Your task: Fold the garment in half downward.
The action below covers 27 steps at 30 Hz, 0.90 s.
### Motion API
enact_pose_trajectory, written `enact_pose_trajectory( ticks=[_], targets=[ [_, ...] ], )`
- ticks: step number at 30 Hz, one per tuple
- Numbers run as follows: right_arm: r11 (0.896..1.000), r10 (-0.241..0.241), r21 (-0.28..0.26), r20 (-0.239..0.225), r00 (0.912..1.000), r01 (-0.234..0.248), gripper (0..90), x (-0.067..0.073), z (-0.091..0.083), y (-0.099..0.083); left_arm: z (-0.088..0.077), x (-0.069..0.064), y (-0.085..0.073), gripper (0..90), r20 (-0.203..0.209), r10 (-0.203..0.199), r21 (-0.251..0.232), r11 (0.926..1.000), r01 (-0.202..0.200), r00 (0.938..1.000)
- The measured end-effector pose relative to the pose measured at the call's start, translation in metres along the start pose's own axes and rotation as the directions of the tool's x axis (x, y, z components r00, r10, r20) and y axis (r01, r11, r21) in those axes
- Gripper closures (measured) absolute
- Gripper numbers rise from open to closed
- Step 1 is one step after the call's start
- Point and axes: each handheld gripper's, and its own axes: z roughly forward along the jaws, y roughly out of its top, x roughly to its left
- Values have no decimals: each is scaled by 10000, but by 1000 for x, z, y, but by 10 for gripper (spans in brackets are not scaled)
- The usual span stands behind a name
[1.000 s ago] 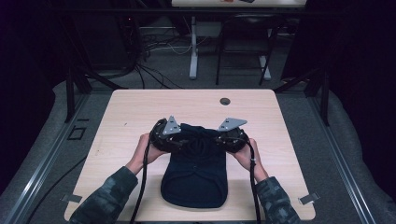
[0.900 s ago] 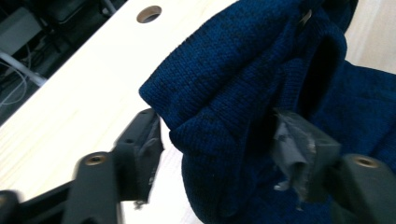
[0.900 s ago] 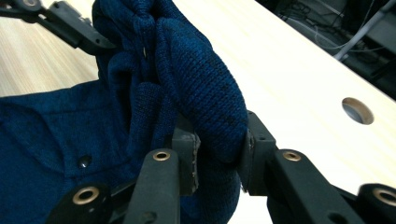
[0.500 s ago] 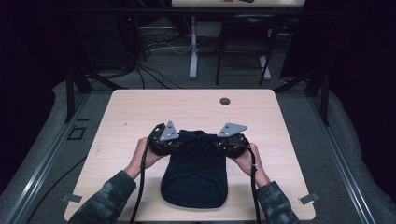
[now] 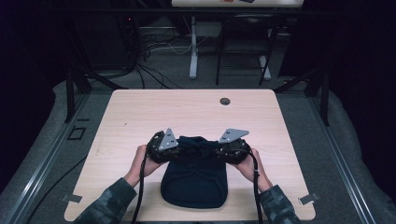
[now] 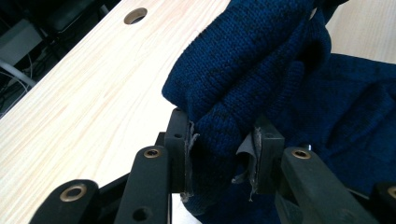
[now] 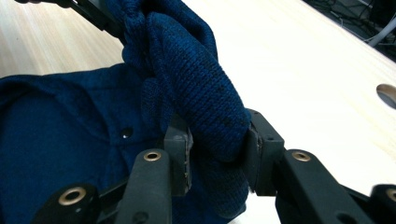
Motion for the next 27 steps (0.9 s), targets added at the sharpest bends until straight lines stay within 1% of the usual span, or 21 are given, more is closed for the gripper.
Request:
enact_pose_trajectory(
  ticks=[3, 8, 9, 14, 19, 23, 27],
  targets=[
    [10000, -27, 17, -74, 10000, 28, 660, 2, -2, -3, -1, -2, -1, 669, 51, -28, -65, 10000, 28, 10000],
    [9999, -58, 134, -196, 9998, 60, 661, 5, -3, -7, -3, -10, -4, 669, 151, -69, -28, 10000, 70, 9999],
    [9999, -1, 134, -232, 9997, 4, 661, 6, -3, -7, -4, -10, -4, 669, 151, -72, -52, 10000, 72, 9999],
    [9998, -57, 181, -329, 9994, 63, 660, 10, -3, -11, -5, -13, -8, 670, 252, -149, -94, 9998, 152, 9996],
    [9996, -91, 276, -467, 9989, 104, 660, 13, -4, -14, -6, -16, -10, 670, 311, -102, -121, 9999, 105, 9995],
    [9992, -124, 364, -504, 9987, 142, 658, 17, -4, -16, -7, -19, -14, 668, 450, -214, -177, 9996, 222, 9988],
    [9990, -31, 451, -603, 9982, 59, 656, 20, -3, -19, -7, -21, -20, 667, 623, -441, -323, 9984, 462, 9971]
  ],
)
